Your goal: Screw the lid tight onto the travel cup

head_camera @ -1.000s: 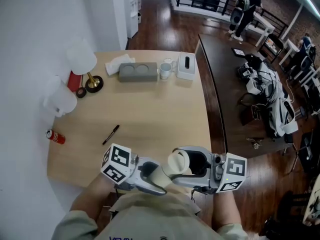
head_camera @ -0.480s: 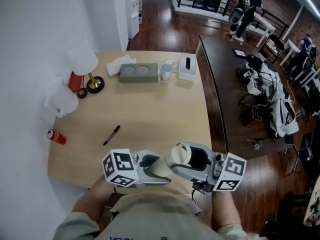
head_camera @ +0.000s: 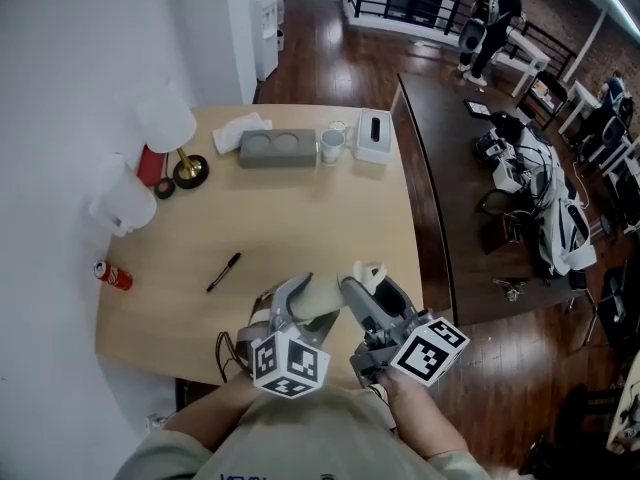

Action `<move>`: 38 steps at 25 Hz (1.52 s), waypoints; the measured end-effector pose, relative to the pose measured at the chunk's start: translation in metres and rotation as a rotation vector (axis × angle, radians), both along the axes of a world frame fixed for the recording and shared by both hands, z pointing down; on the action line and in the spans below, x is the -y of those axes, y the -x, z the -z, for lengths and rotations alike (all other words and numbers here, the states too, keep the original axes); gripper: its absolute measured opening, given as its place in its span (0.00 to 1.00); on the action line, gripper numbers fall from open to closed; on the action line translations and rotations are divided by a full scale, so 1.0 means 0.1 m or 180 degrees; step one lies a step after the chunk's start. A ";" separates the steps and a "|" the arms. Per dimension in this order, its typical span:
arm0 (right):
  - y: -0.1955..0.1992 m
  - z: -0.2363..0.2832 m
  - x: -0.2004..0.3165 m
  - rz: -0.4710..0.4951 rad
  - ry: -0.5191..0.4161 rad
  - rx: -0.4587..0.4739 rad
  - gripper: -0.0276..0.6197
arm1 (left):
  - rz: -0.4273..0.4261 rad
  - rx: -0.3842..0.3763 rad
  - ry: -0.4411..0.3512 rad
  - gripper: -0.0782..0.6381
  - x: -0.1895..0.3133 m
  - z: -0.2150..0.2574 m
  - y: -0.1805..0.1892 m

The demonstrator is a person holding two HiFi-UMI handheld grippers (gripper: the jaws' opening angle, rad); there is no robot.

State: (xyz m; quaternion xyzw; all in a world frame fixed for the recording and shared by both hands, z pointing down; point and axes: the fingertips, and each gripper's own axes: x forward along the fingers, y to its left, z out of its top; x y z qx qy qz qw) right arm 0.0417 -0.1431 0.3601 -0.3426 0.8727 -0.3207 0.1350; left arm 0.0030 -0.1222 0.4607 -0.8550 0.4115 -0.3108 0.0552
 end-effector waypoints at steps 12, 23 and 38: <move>0.04 -0.07 0.03 0.0094 0.0077 0.0097 0.49 | -0.0157 -0.0667 0.0597 0.55 -0.06 -0.12 -0.10; 0.14 0.02 -0.46 0.1636 -0.0530 -0.0105 0.53 | -0.2279 -0.2807 0.2738 0.55 -0.92 0.18 -0.17; 0.34 0.14 -0.79 0.2322 -0.0698 0.0065 0.50 | -0.2800 -0.2512 0.2984 0.55 -1.24 0.18 -0.23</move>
